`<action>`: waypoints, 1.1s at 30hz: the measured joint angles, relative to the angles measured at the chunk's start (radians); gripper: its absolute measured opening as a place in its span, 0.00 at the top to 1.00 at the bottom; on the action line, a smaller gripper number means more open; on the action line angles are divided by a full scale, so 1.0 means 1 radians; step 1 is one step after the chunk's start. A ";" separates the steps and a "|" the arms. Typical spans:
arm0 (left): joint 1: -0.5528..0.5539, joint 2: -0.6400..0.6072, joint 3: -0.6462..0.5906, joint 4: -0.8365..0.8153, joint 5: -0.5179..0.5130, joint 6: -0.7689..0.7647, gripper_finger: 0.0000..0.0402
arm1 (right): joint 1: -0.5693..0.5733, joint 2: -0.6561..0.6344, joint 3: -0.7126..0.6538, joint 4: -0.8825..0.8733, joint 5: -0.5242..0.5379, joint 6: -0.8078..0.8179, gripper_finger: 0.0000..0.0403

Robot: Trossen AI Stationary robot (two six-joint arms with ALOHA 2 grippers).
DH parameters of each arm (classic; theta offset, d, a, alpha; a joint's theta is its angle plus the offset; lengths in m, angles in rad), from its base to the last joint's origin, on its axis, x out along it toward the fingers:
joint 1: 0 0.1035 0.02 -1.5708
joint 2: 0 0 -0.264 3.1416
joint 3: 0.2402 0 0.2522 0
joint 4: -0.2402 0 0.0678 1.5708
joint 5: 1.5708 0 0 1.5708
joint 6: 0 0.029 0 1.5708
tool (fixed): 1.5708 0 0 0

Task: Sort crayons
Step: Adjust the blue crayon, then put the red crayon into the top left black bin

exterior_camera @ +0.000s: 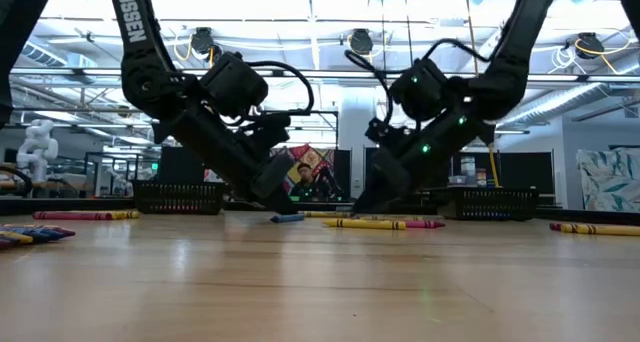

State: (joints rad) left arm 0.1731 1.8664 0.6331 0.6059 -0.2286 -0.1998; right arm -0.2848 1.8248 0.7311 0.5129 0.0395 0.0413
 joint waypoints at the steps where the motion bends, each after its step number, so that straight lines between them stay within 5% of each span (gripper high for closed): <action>1: -0.004 0.000 0.000 0.004 0.003 0.000 0.89 | 0.000 -0.017 0.000 -0.018 -0.001 -0.006 0.95; 12: -0.051 0.000 0.000 0.051 0.003 -0.001 0.89 | 0.030 -0.081 0.000 -0.077 -0.227 -0.005 0.94; 26: -0.056 0.000 0.000 0.093 -0.005 -0.002 0.89 | 0.155 -0.081 0.000 -0.125 -0.118 0.051 0.93; 33: -0.058 0.000 0.000 0.093 -0.007 -0.003 0.89 | 0.163 -0.081 0.000 -0.133 -0.119 0.086 0.77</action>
State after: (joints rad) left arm 0.1154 1.8660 0.6331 0.6987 -0.2352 -0.2024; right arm -0.1223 1.7435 0.7315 0.3798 -0.0799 0.1278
